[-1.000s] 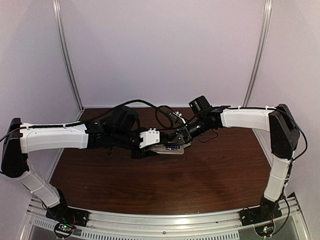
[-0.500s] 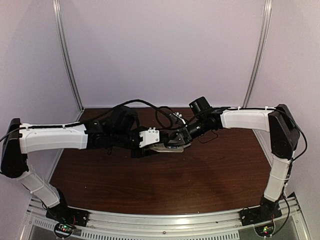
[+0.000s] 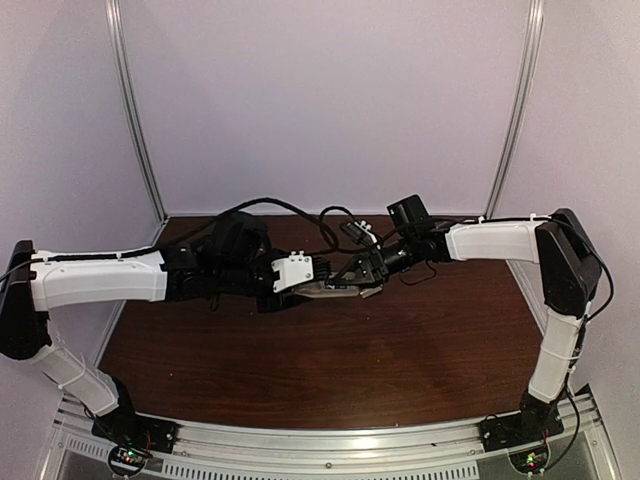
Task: Load the batteries into the remote control
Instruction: Load the battery into the battery compartment, then pick up the battery cover at the center of the board.
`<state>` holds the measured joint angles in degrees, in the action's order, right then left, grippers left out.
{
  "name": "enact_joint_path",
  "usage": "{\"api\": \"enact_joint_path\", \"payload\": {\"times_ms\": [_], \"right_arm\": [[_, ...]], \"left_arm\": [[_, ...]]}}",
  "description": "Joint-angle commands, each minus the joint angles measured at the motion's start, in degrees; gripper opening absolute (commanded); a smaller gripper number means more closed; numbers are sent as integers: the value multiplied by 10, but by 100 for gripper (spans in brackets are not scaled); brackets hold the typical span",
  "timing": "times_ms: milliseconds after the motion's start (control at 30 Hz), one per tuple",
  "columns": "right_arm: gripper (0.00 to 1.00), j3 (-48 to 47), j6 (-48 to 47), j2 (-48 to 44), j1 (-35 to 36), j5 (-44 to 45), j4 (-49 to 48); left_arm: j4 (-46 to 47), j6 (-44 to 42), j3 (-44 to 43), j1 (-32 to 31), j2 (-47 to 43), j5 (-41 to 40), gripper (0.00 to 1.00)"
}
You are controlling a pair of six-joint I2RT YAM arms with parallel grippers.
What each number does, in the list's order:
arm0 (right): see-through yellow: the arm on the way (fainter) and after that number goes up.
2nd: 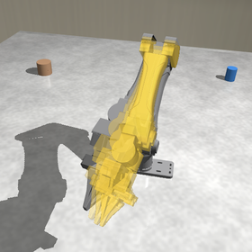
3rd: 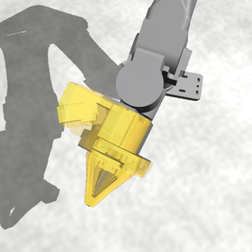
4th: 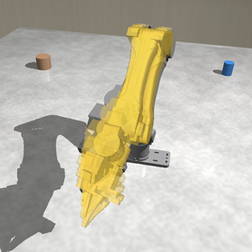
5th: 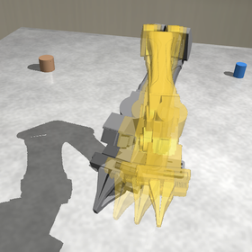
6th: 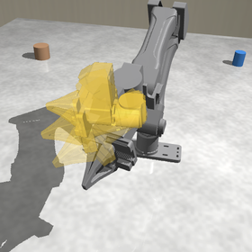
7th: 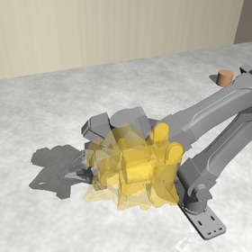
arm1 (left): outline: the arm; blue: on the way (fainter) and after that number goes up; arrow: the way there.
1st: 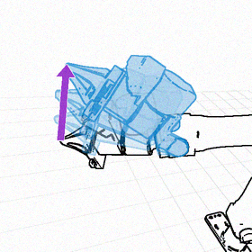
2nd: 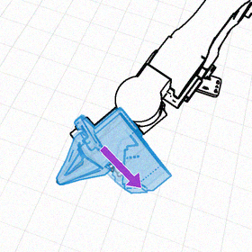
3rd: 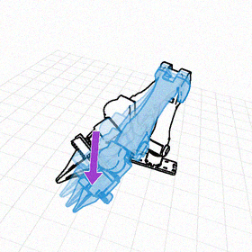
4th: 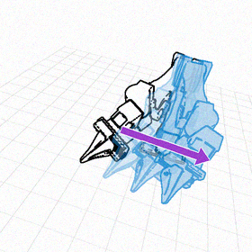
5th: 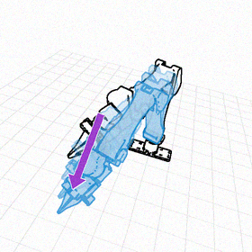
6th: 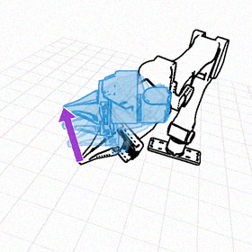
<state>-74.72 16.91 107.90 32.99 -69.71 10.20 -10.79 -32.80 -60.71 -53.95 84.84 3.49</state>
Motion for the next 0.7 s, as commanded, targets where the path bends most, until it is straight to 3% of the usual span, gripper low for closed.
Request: {"api": "enact_joint_path", "payload": {"times_ms": [0, 100, 133, 300, 467, 667], "right_arm": [[61, 1, 9, -16, -11, 32, -10], [82, 1, 7, -31, -22, 31, -11], [97, 1, 2, -38, -30, 33, -9], [100, 0, -40, -75, -73, 84, 29], [100, -26, -141, -83, -94, 239, 145], [100, -45, -130, -24, -132, 284, 194]], "left_arm": [[63, 7, -2, -5, -26, 10, 0], [63, 11, 3, -4, -21, -2, 0], [63, 14, 6, -4, -20, -4, 0], [61, 33, 25, -5, -19, -19, 0], [70, 63, 53, -4, -25, -27, 0], [91, 107, 87, -3, -32, -68, 0]]}}
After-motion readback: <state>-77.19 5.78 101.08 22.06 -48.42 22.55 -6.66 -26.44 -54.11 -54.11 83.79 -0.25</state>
